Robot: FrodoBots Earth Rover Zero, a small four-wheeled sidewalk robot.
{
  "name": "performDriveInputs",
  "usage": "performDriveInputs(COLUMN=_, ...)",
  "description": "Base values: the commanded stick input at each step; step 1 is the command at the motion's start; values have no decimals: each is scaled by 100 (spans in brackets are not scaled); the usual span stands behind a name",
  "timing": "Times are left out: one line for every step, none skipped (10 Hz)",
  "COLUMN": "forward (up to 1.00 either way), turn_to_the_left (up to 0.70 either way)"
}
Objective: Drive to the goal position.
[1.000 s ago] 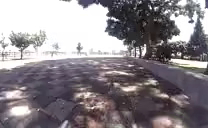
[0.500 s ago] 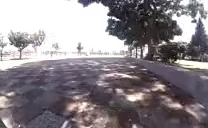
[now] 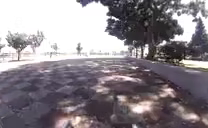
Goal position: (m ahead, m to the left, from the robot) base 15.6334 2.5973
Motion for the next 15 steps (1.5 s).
performDriveInputs(forward=70, turn_to_the_left=-35)
performDriveInputs(forward=70, turn_to_the_left=-35)
performDriveInputs(forward=70, turn_to_the_left=-35)
performDriveInputs(forward=70, turn_to_the_left=-25)
performDriveInputs(forward=70, turn_to_the_left=-13)
performDriveInputs(forward=70, turn_to_the_left=0)
performDriveInputs(forward=70, turn_to_the_left=0)
performDriveInputs(forward=70, turn_to_the_left=0)
performDriveInputs(forward=70, turn_to_the_left=0)
performDriveInputs(forward=70, turn_to_the_left=0)
performDriveInputs(forward=70, turn_to_the_left=0)
performDriveInputs(forward=70, turn_to_the_left=0)
performDriveInputs(forward=70, turn_to_the_left=0)
performDriveInputs(forward=70, turn_to_the_left=0)
performDriveInputs(forward=70, turn_to_the_left=0)
